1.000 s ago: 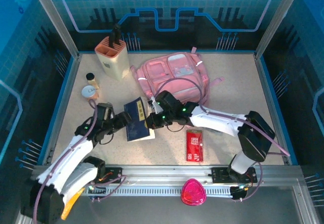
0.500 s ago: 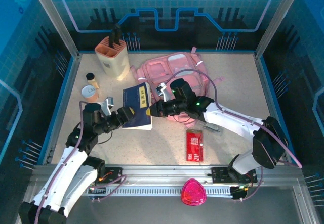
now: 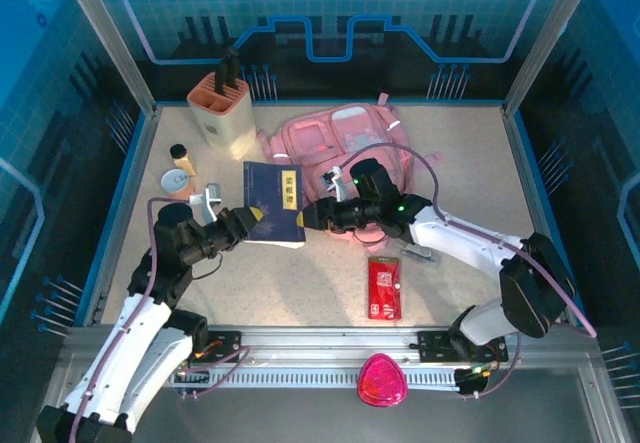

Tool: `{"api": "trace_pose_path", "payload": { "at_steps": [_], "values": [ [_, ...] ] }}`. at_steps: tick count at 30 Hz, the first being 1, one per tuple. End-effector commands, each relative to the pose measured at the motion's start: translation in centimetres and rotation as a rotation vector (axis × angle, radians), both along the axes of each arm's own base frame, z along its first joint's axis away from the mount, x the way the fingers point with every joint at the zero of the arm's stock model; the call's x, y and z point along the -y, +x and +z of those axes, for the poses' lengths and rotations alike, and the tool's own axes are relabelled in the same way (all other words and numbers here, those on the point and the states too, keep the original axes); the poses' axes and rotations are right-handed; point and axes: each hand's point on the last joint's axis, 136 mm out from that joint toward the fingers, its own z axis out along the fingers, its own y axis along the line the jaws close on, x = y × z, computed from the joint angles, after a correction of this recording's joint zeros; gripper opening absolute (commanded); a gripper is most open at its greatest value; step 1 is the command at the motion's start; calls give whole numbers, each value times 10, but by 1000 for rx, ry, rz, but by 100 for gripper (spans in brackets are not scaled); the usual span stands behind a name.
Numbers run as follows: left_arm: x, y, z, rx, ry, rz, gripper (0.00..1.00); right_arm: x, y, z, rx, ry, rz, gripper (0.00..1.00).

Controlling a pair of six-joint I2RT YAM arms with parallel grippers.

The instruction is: Pack the student bag

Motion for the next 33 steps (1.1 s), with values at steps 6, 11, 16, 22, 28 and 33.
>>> {"api": "trace_pose_path", "payload": {
  "at_steps": [6, 11, 16, 22, 28, 33],
  "values": [
    [19, 11, 64, 226, -155, 10, 0, 13, -4, 15, -26, 82, -6, 93],
    [43, 15, 77, 266, -150, -44, 0, 5, -12, 55, -12, 220, 49, 98],
    [53, 22, 67, 231, -117, -48, 0, 18, -15, 87, 26, 307, 38, 90],
    [53, 23, 43, 177, -20, -21, 0, 38, -13, 78, 56, 272, -20, 64],
    [66, 17, 38, 175, 0, -54, 0, 35, -11, 62, 30, 255, 1, 50],
    [68, 16, 36, 174, 42, -48, 0, 35, -14, 62, 39, 259, 21, 35]
  ]
}}
